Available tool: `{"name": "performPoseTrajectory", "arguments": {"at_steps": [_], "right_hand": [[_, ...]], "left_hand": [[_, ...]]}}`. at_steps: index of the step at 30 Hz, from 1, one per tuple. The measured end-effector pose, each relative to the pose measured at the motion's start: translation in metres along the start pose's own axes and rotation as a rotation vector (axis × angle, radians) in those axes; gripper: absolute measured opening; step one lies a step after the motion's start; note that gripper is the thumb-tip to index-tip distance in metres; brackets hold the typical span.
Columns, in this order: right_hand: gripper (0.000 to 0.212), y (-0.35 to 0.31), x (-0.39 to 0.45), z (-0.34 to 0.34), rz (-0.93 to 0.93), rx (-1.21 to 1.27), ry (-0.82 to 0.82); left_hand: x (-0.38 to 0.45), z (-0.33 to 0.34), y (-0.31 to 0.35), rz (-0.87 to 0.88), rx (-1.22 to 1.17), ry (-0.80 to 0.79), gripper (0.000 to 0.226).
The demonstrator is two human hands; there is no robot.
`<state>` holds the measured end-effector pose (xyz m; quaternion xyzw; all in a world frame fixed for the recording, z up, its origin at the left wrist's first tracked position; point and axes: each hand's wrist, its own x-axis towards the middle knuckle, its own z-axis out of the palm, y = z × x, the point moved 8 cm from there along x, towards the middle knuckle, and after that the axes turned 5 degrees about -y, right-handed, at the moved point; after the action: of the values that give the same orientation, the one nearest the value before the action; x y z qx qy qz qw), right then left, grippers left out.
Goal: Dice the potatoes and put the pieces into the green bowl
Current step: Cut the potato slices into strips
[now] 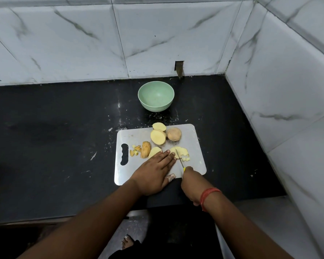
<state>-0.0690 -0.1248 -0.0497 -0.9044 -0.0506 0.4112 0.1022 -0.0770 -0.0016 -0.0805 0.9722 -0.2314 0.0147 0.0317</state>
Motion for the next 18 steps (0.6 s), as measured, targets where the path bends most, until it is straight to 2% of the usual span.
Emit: {"name": "performPoseTrajectory", "arguments": {"at_steps": [2, 12, 15, 18], "right_hand": [[0.030, 0.002, -0.003, 0.003, -0.017, -0.052, 0.008], [0.021, 0.028, -0.012, 0.026, -0.039, -0.011, 0.030], [0.006, 0.034, -0.019, 0.024, -0.072, -0.023, 0.054], [0.006, 0.029, -0.020, 0.009, -0.078, 0.047, 0.092]], "left_hand": [[0.000, 0.000, 0.000, -0.004, 0.002, -0.006, 0.063], [-0.001, 0.005, -0.001, -0.016, 0.006, -0.027, 0.064], [-0.002, 0.007, -0.001, -0.014, -0.003, -0.035, 0.064], [-0.005, 0.007, -0.001, -0.014, -0.002, -0.027, 0.063]]}}
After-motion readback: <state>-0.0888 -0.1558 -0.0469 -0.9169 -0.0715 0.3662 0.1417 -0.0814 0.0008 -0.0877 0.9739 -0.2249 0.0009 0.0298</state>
